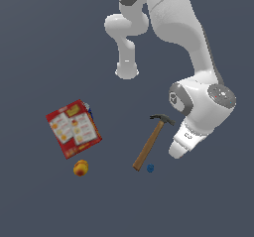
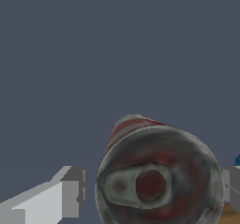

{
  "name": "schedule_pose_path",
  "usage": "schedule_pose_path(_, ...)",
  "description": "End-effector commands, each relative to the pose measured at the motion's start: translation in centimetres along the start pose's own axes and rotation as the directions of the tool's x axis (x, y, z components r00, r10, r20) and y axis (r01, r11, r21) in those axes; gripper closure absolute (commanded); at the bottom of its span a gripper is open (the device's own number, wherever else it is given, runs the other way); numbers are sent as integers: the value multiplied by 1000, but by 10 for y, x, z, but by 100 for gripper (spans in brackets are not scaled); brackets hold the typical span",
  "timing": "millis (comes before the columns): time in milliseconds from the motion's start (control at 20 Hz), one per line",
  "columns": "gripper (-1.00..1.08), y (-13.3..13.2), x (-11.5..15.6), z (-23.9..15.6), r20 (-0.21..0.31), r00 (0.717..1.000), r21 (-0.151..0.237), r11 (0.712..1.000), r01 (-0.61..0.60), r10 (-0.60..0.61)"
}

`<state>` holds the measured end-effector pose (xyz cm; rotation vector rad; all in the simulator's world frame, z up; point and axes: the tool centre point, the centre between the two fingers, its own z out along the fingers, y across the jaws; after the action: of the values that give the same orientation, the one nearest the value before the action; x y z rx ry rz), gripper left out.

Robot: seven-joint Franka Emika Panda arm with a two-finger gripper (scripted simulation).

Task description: Pick up a designated object from a clutter of objects.

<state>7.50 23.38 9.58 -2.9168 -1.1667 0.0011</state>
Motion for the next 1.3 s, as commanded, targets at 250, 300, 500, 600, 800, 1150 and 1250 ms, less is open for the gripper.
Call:
schedule_pose_path(250,-92,0,1,19,-1,1000,0,1000,1,-1)
schedule_pose_path(300,-92,0,1,18,-1,1000,0,1000,1,-1)
schedule_pose_path(500,108,0,1,18,-1,1000,0,1000,1,-1)
schedule_pose_path(600,108,0,1,18,-1,1000,0,1000,1,-1)
schedule_pose_path(800,108,0,1,18,-1,1000,0,1000,1,-1)
schedule_pose_path(1150,108,4,-4,10,0,1000,0,1000,1,-1)
schedule_pose_path(1250,108,6,-8,4,0,1000,0,1000,1,-1)
